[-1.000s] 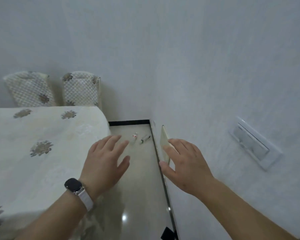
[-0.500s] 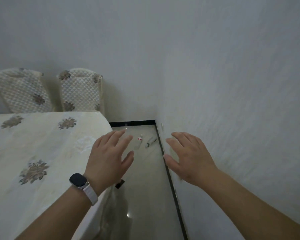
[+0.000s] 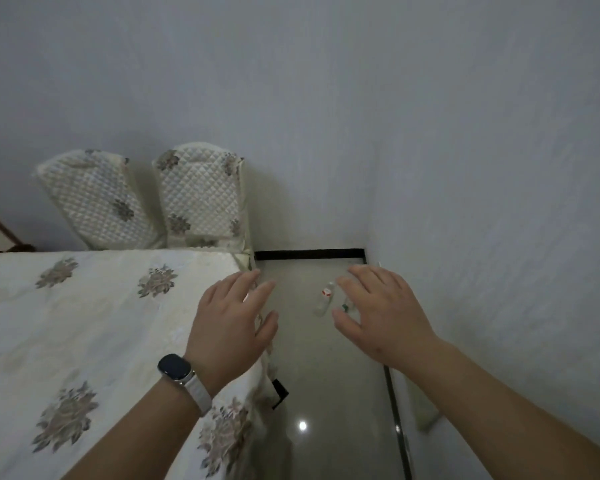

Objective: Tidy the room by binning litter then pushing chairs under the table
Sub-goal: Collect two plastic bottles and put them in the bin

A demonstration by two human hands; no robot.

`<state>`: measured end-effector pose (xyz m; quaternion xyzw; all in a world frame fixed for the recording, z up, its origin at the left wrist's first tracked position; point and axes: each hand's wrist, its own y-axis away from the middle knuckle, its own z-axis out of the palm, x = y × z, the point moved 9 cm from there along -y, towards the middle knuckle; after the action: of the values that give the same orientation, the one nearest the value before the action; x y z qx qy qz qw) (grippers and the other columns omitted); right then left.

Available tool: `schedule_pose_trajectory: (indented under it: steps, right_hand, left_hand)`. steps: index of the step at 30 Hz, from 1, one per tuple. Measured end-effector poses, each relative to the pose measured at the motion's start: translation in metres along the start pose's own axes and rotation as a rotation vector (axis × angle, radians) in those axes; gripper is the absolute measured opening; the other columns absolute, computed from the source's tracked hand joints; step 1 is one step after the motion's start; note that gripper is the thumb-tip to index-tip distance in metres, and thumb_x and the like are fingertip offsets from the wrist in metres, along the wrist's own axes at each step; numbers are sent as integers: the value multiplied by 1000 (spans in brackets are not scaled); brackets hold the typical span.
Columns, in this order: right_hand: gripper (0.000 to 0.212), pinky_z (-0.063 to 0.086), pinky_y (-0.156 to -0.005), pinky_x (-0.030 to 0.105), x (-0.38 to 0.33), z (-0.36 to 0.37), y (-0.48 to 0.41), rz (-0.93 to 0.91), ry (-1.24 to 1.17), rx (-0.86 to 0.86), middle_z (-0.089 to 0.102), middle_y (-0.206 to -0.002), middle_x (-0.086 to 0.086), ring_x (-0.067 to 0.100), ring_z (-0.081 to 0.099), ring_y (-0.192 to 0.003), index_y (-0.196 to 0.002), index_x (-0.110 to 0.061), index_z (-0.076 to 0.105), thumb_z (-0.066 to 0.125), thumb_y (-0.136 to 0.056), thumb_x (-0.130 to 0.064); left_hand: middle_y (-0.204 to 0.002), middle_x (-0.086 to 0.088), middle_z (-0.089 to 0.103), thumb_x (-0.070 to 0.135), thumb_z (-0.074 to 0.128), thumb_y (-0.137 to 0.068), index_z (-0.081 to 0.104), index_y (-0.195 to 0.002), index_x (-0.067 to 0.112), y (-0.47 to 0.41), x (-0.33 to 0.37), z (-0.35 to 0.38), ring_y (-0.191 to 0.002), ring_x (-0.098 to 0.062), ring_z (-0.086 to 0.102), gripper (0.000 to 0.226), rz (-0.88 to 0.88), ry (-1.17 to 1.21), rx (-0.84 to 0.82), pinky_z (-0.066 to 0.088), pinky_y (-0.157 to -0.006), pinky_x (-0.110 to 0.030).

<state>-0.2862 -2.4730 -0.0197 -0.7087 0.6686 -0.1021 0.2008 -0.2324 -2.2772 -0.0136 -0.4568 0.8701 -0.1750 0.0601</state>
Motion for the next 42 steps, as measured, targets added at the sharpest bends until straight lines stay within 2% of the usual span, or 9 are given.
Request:
schedule_pose_trajectory:
  steps: [5, 11, 13, 16, 21, 24, 27, 36, 42]
  right_hand:
    - [48, 41, -95, 39, 44, 25, -63, -28, 7, -16, 62, -123, 8, 29, 56, -112, -113, -13, 67, 48, -83, -47]
    - [44, 36, -94, 36, 80, 62, -123, -47, 24, -62, 61, -121, 4, 26, 54, -113, -114, -16, 65, 55, -83, -46]
    - [43, 37, -93, 37, 98, 80, -144, -35, 36, -76, 61, -121, 5, 27, 55, -112, -113, -15, 66, 56, -84, -44]
    - [47, 41, -93, 39, 124, 106, -183, -3, 64, -109, 62, -122, 7, 28, 57, -111, -113, -14, 67, 49, -86, -48]
    - [51, 43, -96, 41, 156, 141, -252, 30, 137, -195, 62, -126, 7, 28, 57, -114, -115, -15, 67, 45, -87, -51]
    - [50, 43, -95, 41, 171, 153, -296, 56, 160, -186, 63, -124, 8, 28, 57, -114, -114, -14, 68, 47, -86, -50]
    - [49, 44, -94, 42, 183, 166, -337, 53, 159, -163, 63, -121, 10, 30, 57, -112, -113, -12, 68, 47, -85, -48]
    - [52, 44, -95, 42, 222, 216, -397, 107, 128, -211, 63, -122, 8, 29, 57, -113, -118, -12, 65, 46, -86, -49]
    - [55, 43, -94, 41, 249, 266, -434, 110, 57, -238, 63, -122, 6, 28, 57, -112, -120, -13, 65, 46, -84, -50]
  left_hand:
    - [-128, -11, 63, 43, 46, -87, 68, -120, 16, -73, 0, 19, -117, -33, 57, 48, 0, 21, 54, 44, -97, -44]
    - [-131, -10, 61, 43, 46, -87, 66, -123, 17, -143, -30, 66, -120, -32, 56, 48, -25, 47, 8, 44, -99, -45]
    - [-132, -10, 60, 44, 47, -87, 65, -124, 18, -168, -40, 92, -121, -31, 55, 49, -28, 52, -21, 44, -99, -45]
    - [-132, -9, 60, 44, 47, -86, 65, -123, 18, -213, -55, 133, -121, -31, 54, 49, -20, 100, -29, 44, -100, -47]
    - [-128, -8, 61, 42, 50, -84, 66, -121, 18, -301, -77, 174, -120, -28, 53, 47, 33, 162, 4, 44, -96, -45]
    - [-125, -8, 62, 40, 53, -84, 67, -120, 17, -347, -93, 189, -117, -28, 54, 45, 74, 176, 49, 44, -96, -44]
    - [-127, -9, 62, 40, 53, -84, 66, -119, 18, -391, -107, 209, -116, -31, 56, 44, 104, 181, 21, 45, -97, -46]
    - [-125, -9, 63, 37, 57, -84, 67, -119, 17, -467, -123, 248, -115, -30, 55, 41, 164, 199, 20, 43, -96, -44]
    - [-126, -7, 61, 37, 59, -84, 65, -121, 18, -507, -128, 288, -118, -28, 53, 42, 162, 152, -60, 43, -97, -44]
